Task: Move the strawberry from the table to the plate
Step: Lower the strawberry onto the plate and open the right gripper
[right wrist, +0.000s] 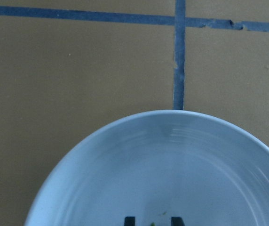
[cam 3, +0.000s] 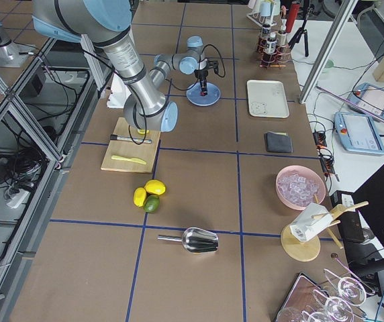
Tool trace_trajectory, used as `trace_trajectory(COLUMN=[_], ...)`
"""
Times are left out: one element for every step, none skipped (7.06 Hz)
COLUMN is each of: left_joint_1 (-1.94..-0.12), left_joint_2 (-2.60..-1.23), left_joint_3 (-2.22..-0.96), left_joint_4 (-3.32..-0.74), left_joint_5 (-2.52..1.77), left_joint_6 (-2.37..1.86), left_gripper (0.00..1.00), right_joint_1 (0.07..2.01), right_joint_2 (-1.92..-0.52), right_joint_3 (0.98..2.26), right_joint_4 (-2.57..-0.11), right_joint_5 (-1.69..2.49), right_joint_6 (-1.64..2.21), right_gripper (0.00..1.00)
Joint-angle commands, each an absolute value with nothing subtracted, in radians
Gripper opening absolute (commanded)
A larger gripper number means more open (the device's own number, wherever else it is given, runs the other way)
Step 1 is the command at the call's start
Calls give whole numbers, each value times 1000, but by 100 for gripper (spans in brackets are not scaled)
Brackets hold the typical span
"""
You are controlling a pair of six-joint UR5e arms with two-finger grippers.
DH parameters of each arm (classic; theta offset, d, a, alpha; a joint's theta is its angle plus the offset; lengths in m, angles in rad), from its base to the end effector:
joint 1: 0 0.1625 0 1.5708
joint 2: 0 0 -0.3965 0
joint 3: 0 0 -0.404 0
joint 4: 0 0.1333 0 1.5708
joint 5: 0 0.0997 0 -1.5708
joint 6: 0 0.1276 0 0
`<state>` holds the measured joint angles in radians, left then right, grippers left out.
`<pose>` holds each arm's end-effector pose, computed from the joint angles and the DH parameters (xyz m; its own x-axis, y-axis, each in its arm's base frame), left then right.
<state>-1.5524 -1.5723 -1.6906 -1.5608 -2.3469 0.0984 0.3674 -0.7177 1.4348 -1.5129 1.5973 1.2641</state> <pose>-0.0345 -0.5115 0.5895 0.7069 0.1881 -0.6819 -0.0882 0.9799 0.1789 -0.6660 -0.3956 0.1791 0.7388 -0.0390 0.6728 -0.1245 0.9732 0.1932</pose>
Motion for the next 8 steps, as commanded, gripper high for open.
trace_trajectory(left_joint_1=[-1551,-1552,-1552,-1552,-1552,-1552,-1552,-1552], left_joint_2=[-1572,-1572,-1572,-1572,-1572,-1572,-1572,-1572], left_joint_3=[-1690,-1690,-1690,-1690,-1690,-1690,-1690,-1692], left_joint_4=[-1562,-1562,-1562,-1562,-1562,-1562,-1562,-1562], left_joint_5=[-2347,-2347,-2347,-2347,-2347,-2347,-2347,-2347], left_joint_6=[98,98,98,98,98,98,98,98], left_gripper=[100,100,100,100,100,100,100,100], right_joint_1=[368,368,368,368,368,368,368,368], right_joint_2=[-718,-719,-722,-727,-736,-736,-733,-732], right_joint_3=[1462,1463,1462,1462,1462,1463,1465,1468], right_joint_4=[-1542,-1542,-1542,-1543,-1543,-1542,-1537,-1536], right_joint_5=[1597,1597,1591,1577,1575,1575,1574,1574], right_joint_6=[1262,1252,1249,1247,1249,1249,1252,1264], right_gripper=[0,0,0,0,0,0,38,99])
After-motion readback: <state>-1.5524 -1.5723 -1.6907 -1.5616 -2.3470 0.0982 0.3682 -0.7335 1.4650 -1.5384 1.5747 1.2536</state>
